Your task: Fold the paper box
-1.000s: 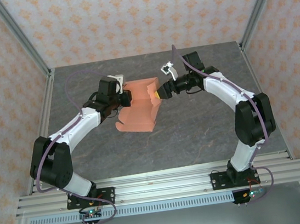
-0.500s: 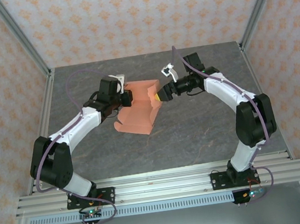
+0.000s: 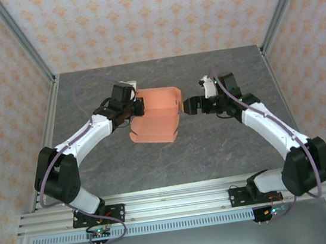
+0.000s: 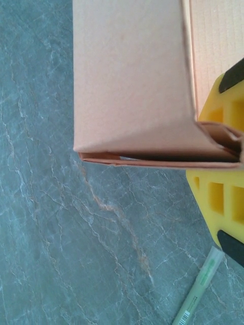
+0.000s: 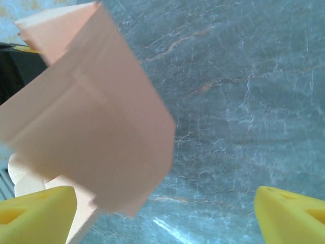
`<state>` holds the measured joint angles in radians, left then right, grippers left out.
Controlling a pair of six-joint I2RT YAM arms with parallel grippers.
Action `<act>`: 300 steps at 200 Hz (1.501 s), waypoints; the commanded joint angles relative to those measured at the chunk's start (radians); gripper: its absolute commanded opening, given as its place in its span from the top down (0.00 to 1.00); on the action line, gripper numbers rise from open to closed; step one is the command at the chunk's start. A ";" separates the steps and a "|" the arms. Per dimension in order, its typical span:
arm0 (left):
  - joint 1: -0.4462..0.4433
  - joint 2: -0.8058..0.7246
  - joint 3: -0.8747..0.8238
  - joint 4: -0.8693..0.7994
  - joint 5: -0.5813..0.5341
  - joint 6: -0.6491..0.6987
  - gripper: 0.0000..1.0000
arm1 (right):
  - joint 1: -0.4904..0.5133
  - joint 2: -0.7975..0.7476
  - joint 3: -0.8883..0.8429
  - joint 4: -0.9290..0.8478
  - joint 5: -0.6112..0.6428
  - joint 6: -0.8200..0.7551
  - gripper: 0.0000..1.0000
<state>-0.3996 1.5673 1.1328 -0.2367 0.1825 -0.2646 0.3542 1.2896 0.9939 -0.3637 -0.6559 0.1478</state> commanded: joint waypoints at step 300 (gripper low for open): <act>-0.005 -0.023 -0.024 0.035 -0.087 -0.111 1.00 | 0.229 -0.079 -0.462 0.971 0.305 0.970 1.00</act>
<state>-0.3996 1.5810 1.1252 -0.2089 0.1371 -0.3595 0.5976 1.2255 0.5613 0.3763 -0.3420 1.0515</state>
